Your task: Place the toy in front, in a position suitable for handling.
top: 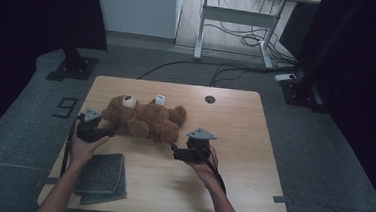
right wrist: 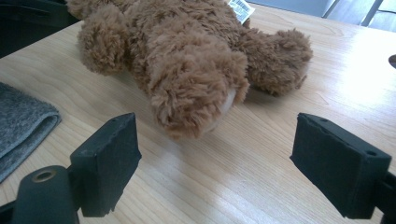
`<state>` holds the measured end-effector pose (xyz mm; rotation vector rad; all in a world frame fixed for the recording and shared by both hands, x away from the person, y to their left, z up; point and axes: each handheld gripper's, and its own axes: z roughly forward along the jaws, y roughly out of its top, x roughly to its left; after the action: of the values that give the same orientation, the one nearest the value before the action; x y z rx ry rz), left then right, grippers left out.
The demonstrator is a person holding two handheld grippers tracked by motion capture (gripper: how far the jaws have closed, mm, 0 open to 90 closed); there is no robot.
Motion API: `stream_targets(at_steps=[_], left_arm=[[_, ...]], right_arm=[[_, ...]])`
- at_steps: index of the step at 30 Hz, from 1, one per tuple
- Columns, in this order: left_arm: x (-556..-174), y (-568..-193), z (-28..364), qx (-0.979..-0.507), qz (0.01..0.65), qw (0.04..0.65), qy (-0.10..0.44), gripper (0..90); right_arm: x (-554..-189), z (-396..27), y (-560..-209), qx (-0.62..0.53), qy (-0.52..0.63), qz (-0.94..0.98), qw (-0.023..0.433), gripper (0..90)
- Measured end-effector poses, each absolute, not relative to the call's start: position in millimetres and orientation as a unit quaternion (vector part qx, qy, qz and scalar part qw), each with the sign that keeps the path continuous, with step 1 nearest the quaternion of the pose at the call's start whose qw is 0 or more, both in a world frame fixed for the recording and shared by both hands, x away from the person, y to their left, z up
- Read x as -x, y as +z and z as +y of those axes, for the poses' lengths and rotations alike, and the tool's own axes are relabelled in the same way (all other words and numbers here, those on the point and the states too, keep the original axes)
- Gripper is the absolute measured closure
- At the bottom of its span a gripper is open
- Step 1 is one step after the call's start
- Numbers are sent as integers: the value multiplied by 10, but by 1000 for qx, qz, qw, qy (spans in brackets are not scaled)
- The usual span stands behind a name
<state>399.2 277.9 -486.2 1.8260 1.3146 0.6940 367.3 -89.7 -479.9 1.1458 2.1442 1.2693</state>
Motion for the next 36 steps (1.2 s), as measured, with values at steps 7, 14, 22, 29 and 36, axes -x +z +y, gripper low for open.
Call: stream_targets(at_steps=[7,14,22,29,36], left_arm=[[-4112,-4916,2866,-715,522,380,268,245],[-4266,-4954,2967,-709,527,389,259,237],[-4417,-5008,2970,-714,526,398,235,258],[-4442,-5018,2986,-712,526,404,230,561],[-4435,-4996,3002,-708,532,417,204,753]], right_arm=[[-3738,-846,-4803,-402,452,772,195,147],[-3834,-746,-4814,-393,449,779,192,152],[-3943,-608,-4854,-385,444,789,181,190],[-4039,-513,-4913,-370,425,805,188,414],[-4040,-552,-4901,-346,431,809,203,590]])
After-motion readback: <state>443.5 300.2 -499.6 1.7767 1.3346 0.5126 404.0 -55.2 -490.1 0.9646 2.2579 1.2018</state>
